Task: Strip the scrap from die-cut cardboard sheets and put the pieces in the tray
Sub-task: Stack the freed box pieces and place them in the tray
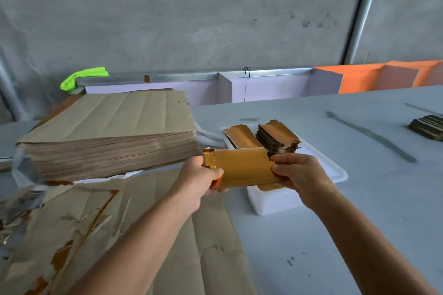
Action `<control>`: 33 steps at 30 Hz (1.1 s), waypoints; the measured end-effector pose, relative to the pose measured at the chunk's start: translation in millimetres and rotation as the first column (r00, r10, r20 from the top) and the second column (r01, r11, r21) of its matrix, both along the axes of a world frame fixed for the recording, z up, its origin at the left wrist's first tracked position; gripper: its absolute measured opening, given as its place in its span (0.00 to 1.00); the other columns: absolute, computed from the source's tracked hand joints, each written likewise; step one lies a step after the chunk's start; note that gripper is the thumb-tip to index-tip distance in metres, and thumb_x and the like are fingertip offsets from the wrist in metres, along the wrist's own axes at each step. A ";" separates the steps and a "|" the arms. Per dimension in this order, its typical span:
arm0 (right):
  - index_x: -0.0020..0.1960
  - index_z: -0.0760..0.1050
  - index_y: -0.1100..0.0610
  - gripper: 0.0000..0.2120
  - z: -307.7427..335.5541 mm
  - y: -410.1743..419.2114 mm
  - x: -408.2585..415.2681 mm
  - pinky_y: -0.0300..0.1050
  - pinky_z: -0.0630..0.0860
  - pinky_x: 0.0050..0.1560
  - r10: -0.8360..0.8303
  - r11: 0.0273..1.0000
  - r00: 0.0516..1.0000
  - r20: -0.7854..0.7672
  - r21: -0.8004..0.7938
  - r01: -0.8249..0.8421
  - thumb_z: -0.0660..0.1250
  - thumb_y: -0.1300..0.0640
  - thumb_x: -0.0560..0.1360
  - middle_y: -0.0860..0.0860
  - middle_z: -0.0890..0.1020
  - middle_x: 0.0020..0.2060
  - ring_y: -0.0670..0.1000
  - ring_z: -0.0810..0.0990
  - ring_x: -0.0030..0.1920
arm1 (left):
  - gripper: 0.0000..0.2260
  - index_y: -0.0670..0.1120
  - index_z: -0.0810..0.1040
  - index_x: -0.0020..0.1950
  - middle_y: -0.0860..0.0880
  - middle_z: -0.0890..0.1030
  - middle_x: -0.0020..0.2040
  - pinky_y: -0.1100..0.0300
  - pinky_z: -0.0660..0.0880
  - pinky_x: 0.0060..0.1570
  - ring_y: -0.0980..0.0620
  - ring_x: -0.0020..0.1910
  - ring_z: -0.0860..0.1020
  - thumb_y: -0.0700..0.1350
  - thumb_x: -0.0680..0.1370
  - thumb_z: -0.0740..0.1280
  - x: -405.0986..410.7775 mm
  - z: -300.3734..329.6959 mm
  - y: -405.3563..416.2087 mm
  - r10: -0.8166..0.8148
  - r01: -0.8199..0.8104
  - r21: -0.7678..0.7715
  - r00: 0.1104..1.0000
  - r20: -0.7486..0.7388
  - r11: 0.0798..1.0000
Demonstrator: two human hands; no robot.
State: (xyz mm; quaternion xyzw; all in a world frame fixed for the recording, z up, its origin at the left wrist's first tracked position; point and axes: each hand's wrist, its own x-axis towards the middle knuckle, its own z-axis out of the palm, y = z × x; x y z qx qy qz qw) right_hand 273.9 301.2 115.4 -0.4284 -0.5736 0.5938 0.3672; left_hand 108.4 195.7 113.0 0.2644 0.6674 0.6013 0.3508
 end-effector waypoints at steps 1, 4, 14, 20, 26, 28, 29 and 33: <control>0.48 0.80 0.60 0.09 2.0 8.4 2.8 0.44 0.79 0.39 -0.016 1.000 1.000 0.009 -0.002 0.016 0.68 0.71 0.72 0.57 0.79 0.48 0.55 0.80 0.45 | 0.09 0.44 0.75 0.48 0.43 0.78 0.50 0.62 0.78 0.29 0.46 0.44 0.79 0.31 0.75 0.68 2.3 1.1 9.5 -0.022 0.022 -0.015 1.000 -0.007 1.000; 0.46 0.80 0.60 0.08 4.6 29.6 10.6 0.42 0.80 0.35 -0.042 0.999 0.999 0.033 -0.014 0.042 0.69 0.71 0.72 0.55 0.79 0.46 0.55 0.80 0.44 | 0.14 0.42 0.74 0.54 0.42 0.77 0.54 0.57 0.80 0.34 0.45 0.48 0.79 0.29 0.72 0.69 7.5 0.4 36.0 -0.050 0.048 -0.035 0.997 -0.054 0.998; 0.40 0.79 0.60 0.11 -2.5 80.0 31.8 0.38 0.79 0.28 -0.119 0.993 0.982 0.147 0.015 0.118 0.67 0.74 0.72 0.61 0.78 0.49 0.57 0.81 0.43 | 0.25 0.44 0.67 0.64 0.43 0.78 0.51 0.48 0.80 0.48 0.45 0.49 0.79 0.31 0.70 0.72 20.4 -10.5 96.8 -0.047 0.024 -0.089 0.962 -0.268 0.996; 0.48 0.79 0.63 0.09 -10.6 88.9 44.7 0.39 0.80 0.35 -0.104 0.994 0.987 0.121 0.045 0.100 0.65 0.73 0.73 0.59 0.80 0.46 0.55 0.82 0.42 | 0.04 0.46 0.73 0.46 0.42 0.80 0.41 0.57 0.81 0.33 0.51 0.30 0.81 0.40 0.78 0.67 23.9 -12.0 102.2 -0.017 0.016 -0.014 0.994 -0.109 1.000; 0.48 0.79 0.61 0.08 -8.0 76.0 41.7 0.42 0.79 0.40 -0.018 0.995 0.997 0.072 0.100 0.010 0.65 0.71 0.75 0.58 0.81 0.44 0.54 0.82 0.43 | 0.04 0.43 0.78 0.45 0.44 0.80 0.38 0.61 0.77 0.27 0.51 0.26 0.80 0.40 0.78 0.65 15.6 -8.6 79.6 -0.031 0.038 0.043 0.988 -0.151 0.998; 0.47 0.79 0.59 0.09 -6.1 69.9 38.8 0.44 0.80 0.42 0.014 0.993 0.997 0.076 0.120 -0.023 0.65 0.70 0.75 0.57 0.82 0.44 0.55 0.82 0.45 | 0.04 0.42 0.79 0.44 0.45 0.82 0.35 0.61 0.77 0.26 0.51 0.27 0.81 0.40 0.78 0.66 9.9 -6.8 68.4 -0.039 0.041 0.017 0.992 -0.122 0.999; 0.46 0.79 0.58 0.09 -4.9 66.6 37.6 0.45 0.80 0.43 0.035 0.990 0.996 0.080 0.131 -0.046 0.66 0.70 0.74 0.56 0.82 0.45 0.55 0.82 0.45 | 0.04 0.43 0.79 0.44 0.45 0.82 0.34 0.61 0.77 0.26 0.51 0.27 0.81 0.40 0.78 0.66 6.4 -5.1 62.4 -0.051 0.051 -0.004 0.995 -0.081 0.999; 0.44 0.79 0.57 0.10 0.6 57.5 33.8 0.47 0.79 0.45 0.094 0.983 0.992 0.081 0.150 -0.105 0.66 0.70 0.74 0.55 0.81 0.45 0.55 0.81 0.46 | 0.07 0.43 0.77 0.40 0.48 0.81 0.29 0.62 0.75 0.26 0.53 0.26 0.79 0.38 0.78 0.65 -14.7 7.0 38.7 -0.095 0.098 -0.021 0.992 0.085 0.995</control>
